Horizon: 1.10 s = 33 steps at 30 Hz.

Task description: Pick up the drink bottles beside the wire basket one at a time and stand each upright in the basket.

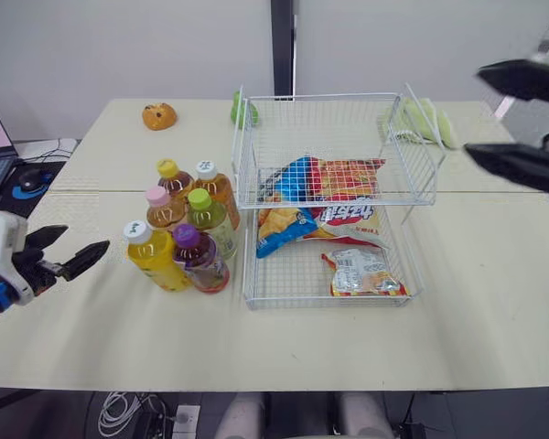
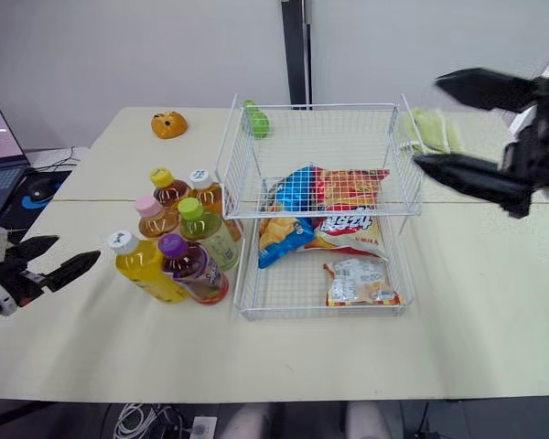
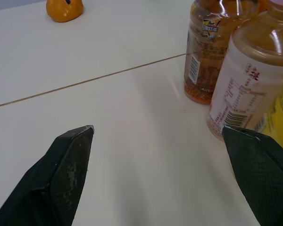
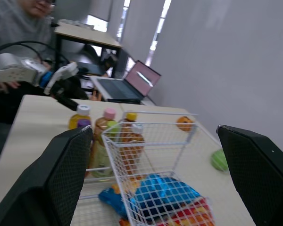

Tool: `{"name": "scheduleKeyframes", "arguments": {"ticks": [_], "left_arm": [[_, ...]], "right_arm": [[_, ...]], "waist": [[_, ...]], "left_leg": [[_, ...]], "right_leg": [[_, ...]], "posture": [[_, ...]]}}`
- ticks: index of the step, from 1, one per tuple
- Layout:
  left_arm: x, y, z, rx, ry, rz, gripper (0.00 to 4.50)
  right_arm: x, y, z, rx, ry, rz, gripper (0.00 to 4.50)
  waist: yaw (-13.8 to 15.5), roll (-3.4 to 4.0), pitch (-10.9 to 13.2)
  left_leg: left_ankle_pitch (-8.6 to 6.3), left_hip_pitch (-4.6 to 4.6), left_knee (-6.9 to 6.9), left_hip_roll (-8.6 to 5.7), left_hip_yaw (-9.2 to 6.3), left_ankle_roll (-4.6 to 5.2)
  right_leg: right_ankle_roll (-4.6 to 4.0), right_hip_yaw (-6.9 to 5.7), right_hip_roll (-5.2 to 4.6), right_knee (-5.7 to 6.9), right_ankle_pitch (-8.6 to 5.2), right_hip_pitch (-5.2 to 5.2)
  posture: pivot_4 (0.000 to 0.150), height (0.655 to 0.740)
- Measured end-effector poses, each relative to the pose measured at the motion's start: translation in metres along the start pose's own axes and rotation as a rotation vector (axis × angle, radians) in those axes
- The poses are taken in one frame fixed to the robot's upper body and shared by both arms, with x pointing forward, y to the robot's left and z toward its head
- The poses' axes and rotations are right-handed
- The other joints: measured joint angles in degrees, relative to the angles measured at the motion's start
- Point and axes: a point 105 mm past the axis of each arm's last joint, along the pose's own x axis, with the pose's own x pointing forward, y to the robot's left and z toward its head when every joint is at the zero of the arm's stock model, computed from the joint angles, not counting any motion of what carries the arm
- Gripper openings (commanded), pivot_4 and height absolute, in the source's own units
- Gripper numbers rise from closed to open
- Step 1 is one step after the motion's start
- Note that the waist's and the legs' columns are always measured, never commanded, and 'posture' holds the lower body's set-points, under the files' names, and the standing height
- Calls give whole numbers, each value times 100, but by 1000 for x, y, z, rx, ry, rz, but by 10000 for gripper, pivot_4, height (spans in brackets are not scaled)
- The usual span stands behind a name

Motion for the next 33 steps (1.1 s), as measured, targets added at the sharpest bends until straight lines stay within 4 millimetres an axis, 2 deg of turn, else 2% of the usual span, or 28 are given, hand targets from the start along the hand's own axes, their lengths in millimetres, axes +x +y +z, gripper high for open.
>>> {"name": "scheduleKeyframes", "arguments": {"ticks": [4, 6, 8, 11, 13, 17, 20, 27, 33], "left_arm": [[-22, -12, 8, -4, 13, -26, 44831], [-34, -28, 15, -23, 21, -67, 44831], [-40, -44, 25, -21, 8, -106, 44831], [-43, -59, 30, -47, -2, -132, 44831], [-41, -65, 32, -72, -23, -126, 44831], [-28, -69, 57, -99, -177, -52, 44831], [-16, -75, 67, -133, -239, -12, 44831], [11, -91, 61, -157, -199, -6, 44831], [20, -89, 55, -106, -161, 33, 44831]], "right_arm": [[19, 10, -15, 42, 15, 140, 45000], [29, 13, -21, 57, 4, 202, 45000], [36, 14, -28, 79, 6, 237, 45000], [39, 11, -31, 77, 19, 243, 45000], [40, 10, -32, 73, 28, 245, 45000], [43, 9, -34, 76, 20, 262, 45000], [43, 9, -35, 76, 28, 263, 45000], [43, 9, -36, 80, 32, 263, 45000], [43, 9, -37, 89, 37, 262, 45000]], "waist": [[18, 0, 0], [10, 0, 0], [30, 0, 1], [53, 2, 1], [53, 2, 1], [86, 2, 1], [115, 1, 0], [124, 1, 0], [131, 1, 1]], "left_leg": [[-2, -1, 0, 2, 0, -4], [-3, 0, 0, 2, 4, -5], [-3, 0, 1, 2, -1, -5], [-3, 1, 1, 3, -2, -6], [-3, 1, 1, 3, 0, -6], [-2, 2, 5, 4, -3, -6], [-2, 2, 7, 1, 4, -7], [-2, 4, 7, 2, 13, -8], [-2, 4, 7, 1, 21, -8]], "right_leg": [[-1, -1, 2, -5, 1, 0], [-1, 4, 2, -8, 1, 0], [-1, -1, 2, -7, 1, 1], [-2, -3, 5, -6, 1, 1], [-2, -2, 7, -6, 1, 2], [-4, -3, 10, -5, 3, 4], [-3, 1, 15, -5, 5, 4], [-4, 7, 30, 2, 6, 2], [-4, 11, 32, 2, 6, 2]], "posture": [[1500, 7400], [1500, 7400], [1500, 7400], [1500, 7400], [1500, 7400], [1500, 7400], [1500, 7400], [1500, 7400], [1500, 7400]]}}
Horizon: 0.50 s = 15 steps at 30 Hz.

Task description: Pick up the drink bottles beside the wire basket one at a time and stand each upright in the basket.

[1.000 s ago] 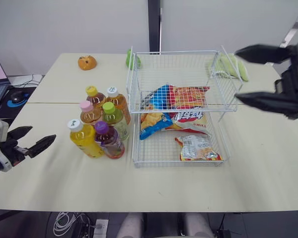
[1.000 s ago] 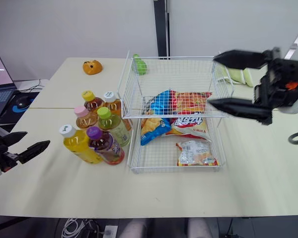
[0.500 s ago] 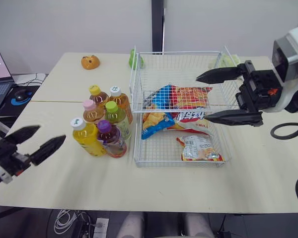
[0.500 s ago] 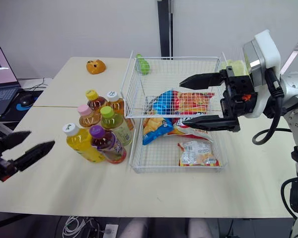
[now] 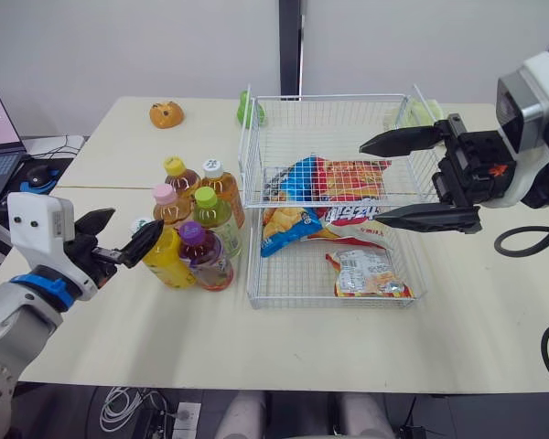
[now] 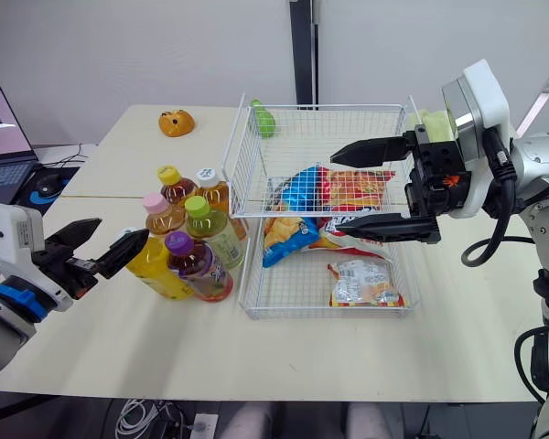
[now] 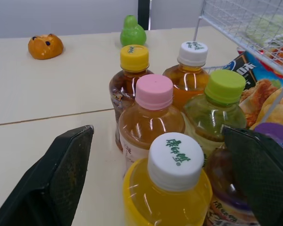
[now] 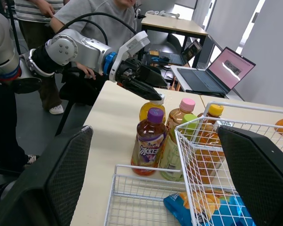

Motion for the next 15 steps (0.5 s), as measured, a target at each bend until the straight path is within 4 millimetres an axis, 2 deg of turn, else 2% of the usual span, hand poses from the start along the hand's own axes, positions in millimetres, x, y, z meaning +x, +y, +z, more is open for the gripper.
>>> {"name": "scheduleKeyframes", "arguments": {"ticks": [11, 15], "left_arm": [[22, -3, -15, 0, 14, -11, 44831], [27, -10, -14, 14, 7, -46, 32573]], "right_arm": [[1, 1, 0, 2, 5, 0, 45000], [0, 1, 1, 2, 4, -6, 45000]], "waist": [[20, 0, 0], [20, 0, 0]], "left_leg": [[0, -2, 0, 0, 3, 0], [0, -1, 0, 0, 3, 0]], "right_leg": [[0, 1, -1, -1, 0, -1], [1, 3, -1, -1, 0, -1]], "posture": [[1500, 7400], [1500, 7400]]}}
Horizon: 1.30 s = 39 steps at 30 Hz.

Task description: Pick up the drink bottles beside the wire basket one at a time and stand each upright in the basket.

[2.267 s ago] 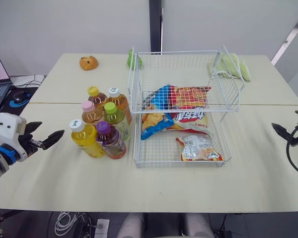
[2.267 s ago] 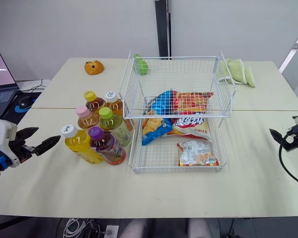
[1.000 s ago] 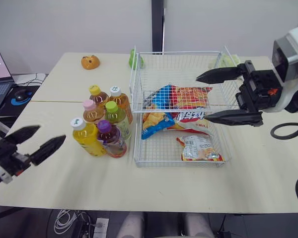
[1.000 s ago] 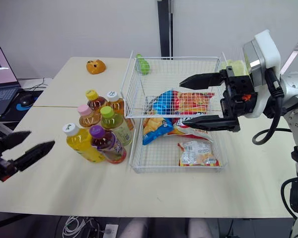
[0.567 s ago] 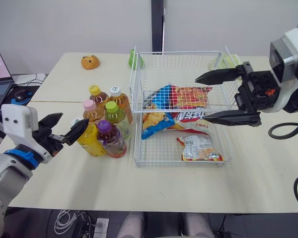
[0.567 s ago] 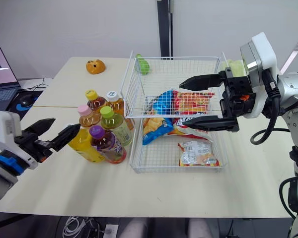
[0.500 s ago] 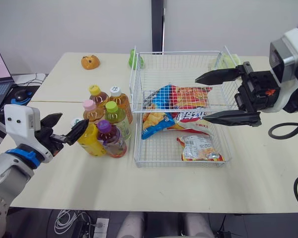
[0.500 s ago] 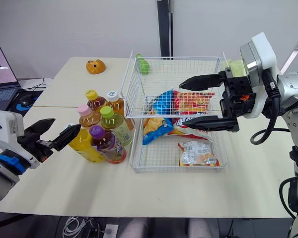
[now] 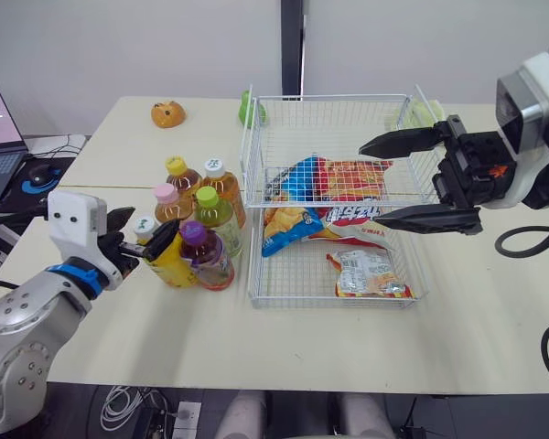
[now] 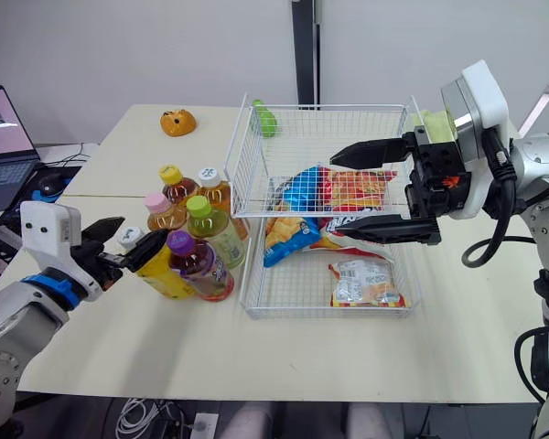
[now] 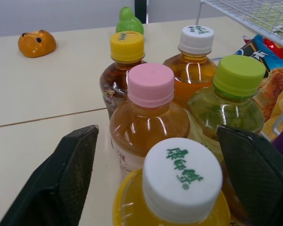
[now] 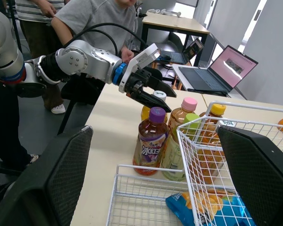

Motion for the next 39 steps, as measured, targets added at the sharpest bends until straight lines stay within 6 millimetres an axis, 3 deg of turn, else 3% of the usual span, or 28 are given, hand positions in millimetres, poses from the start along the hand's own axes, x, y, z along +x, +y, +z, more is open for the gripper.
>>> {"name": "scheduleKeyframes", "arguments": {"ticks": [6, 19, 24, 30, 36, 39], "left_arm": [[0, 0, -1, 8, -7, 5, 14042], [-15, 4, -3, -9, -7, -21, 13836], [-32, 18, 13, 11, 20, -59, 13836], [-56, 45, 74, 39, 28, -137, 13835], [-60, 61, 146, 71, -57, -176, 13835], [-55, 55, 187, 120, -142, -244, 13835]], "right_arm": [[-2, 0, 3, -9, -4, -13, 45000], [-4, -2, 4, -16, -3, -28, 45000], [-9, -6, 2, -4, 4, -54, 45000], [-20, -11, 4, -10, 10, -113, 45000], [-34, -13, -2, 3, 46, -196, 45000], [-50, -12, -2, 1, 73, -265, 45000]], "waist": [[-2, 0, 0], [-13, 0, 0], [-7, -6, 4], [-16, -12, 12], [-15, -26, 29], [-10, -26, 30]], "left_leg": [[0, 1, 0, 0, -2, 0], [0, 0, 0, 3, -2, 0], [0, -6, 0, 3, -3, 0], [-1, -8, -3, 2, -7, 0], [-1, -15, -3, 2, -3, -1], [-2, -14, -7, -4, 5, -4]], "right_leg": [[0, 1, 0, 0, 0, 0], [0, 3, -1, -1, 0, -2], [-1, -9, 0, -5, -1, -4], [-3, -21, 3, -11, -4, -5], [-2, -28, 8, -7, -4, -10], [2, -24, 4, -9, -2, -8]], "posture": [[1500, 7400], [1500, 7400], [1500, 7400], [1500, 7400], [1500, 7400], [1500, 7400]]}}
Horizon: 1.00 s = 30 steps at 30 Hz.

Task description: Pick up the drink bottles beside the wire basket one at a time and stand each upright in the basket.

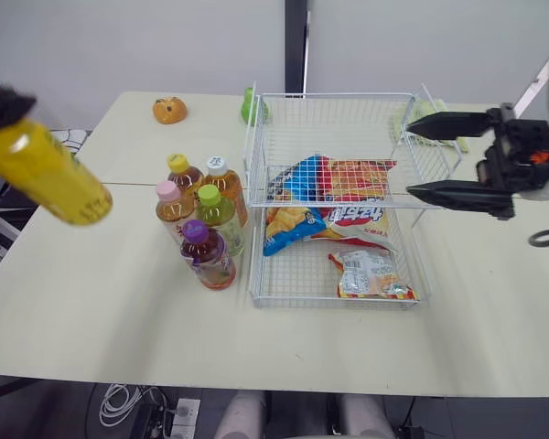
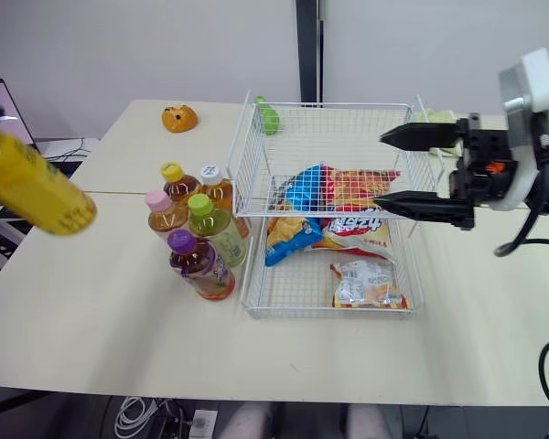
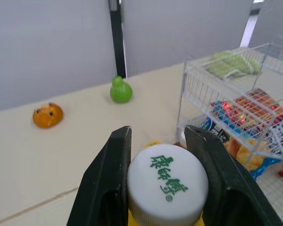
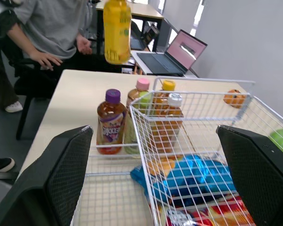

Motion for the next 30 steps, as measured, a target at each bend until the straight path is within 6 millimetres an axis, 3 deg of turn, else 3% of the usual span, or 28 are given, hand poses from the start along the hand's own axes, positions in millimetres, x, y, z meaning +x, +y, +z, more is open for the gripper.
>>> {"name": "scheduleKeyframes", "arguments": {"ticks": [5, 10, 13, 18, 24, 30], "left_arm": [[37, -13, 40, 21, -144, -187, 13835], [105, -37, 75, -36, -225, -393, 13835], [137, -56, 83, -33, -210, -499, 13835], [179, -81, 74, 5, -160, -596, 13835], [241, -137, 50, 103, -162, -697, 13835], [278, -173, 29, 88, -154, -687, 13835]], "right_arm": [[-12, 3, -6, 25, 27, -70, 45000], [-15, 16, -7, 46, 30, -109, 45000], [-17, 21, -7, 50, 32, -146, 45000], [-22, 24, -5, 55, 28, -201, 45000], [-26, 24, -7, 35, 47, -303, 45000], [-37, 19, -4, 12, 38, -436, 45000]], "waist": [[-1, -2, 4], [5, -23, 15], [-77, -22, 16], [-201, -22, 17], [-128, -29, 21], [-153, -30, 22]], "left_leg": [[0, -1, 5, -2, 1, -2], [3, -31, 34, -4, -19, -5], [1, -66, 71, -9, -10, -2], [2, -123, 97, -10, 5, -3], [3, -131, 124, -22, 1, 0], [3, -131, 125, -23, 3, 1]], "right_leg": [[4, -3, 4, 19, 2, 2], [23, -12, 15, 20, 1, -2], [27, -2, 9, 28, 5, -29], [27, 7, 1, 77, 5, -101], [29, 3, -10, 97, 4, -101], [31, 3, -12, 109, 4, -106]], "posture": [[1500, 7400], [1500, 7400], [1500, 7400], [1500, 7400], [1500, 7400], [1500, 7400]]}}
